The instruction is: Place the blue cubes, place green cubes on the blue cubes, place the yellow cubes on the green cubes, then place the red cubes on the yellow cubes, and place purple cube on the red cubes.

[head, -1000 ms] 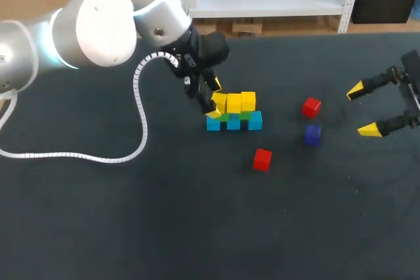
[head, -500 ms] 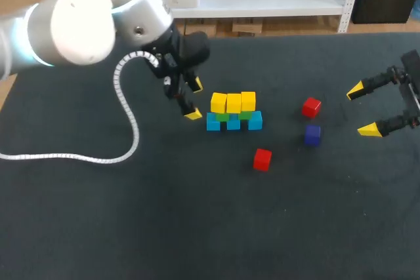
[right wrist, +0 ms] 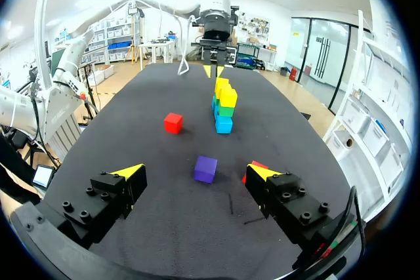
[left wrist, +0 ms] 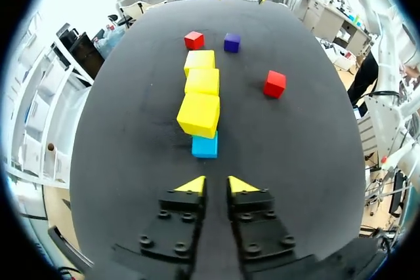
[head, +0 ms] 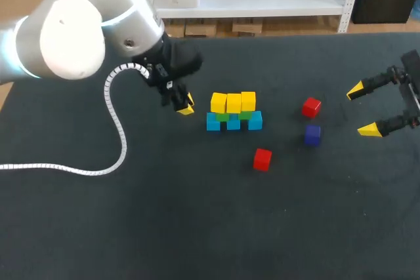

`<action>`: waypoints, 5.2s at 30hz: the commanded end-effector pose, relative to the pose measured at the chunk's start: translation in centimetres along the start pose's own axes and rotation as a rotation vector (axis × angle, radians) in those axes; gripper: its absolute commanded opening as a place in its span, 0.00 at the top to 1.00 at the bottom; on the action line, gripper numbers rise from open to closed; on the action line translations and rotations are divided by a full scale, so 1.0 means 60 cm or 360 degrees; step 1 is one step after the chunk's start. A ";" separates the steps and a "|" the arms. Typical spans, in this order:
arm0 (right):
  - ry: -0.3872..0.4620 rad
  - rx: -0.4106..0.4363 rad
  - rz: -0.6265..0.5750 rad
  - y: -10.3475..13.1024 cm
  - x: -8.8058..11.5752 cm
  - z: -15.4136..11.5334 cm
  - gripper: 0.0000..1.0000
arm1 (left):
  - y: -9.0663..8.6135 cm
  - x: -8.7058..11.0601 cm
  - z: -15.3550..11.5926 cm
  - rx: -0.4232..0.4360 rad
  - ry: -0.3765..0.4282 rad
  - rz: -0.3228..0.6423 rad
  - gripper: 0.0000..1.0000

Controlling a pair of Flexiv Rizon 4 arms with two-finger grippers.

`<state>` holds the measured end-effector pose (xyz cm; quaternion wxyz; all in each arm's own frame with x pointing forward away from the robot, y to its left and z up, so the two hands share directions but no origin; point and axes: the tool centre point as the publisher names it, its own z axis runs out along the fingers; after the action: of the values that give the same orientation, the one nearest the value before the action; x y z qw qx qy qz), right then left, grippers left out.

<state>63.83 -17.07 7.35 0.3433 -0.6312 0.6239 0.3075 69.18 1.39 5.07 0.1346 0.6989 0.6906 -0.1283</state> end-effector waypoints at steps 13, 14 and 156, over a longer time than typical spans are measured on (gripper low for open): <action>-0.0002 0.0000 -0.0001 -0.001 0.000 0.001 0.00 | 0.024 -0.035 0.019 0.0052 -0.0025 0.0095 1.00; -0.0002 0.0000 -0.0001 -0.001 0.000 0.001 0.00 | 0.024 -0.036 0.019 0.0053 -0.0024 0.0098 1.00; 0.0439 -0.0844 -0.1349 -0.176 0.065 0.130 0.00 | -0.013 0.150 -0.190 0.0006 -0.0422 0.0174 0.00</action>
<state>75.75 -12.84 0.46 0.1689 -0.9295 0.2477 0.2149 68.23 13.89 12.42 0.2309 0.7118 0.6284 -0.2124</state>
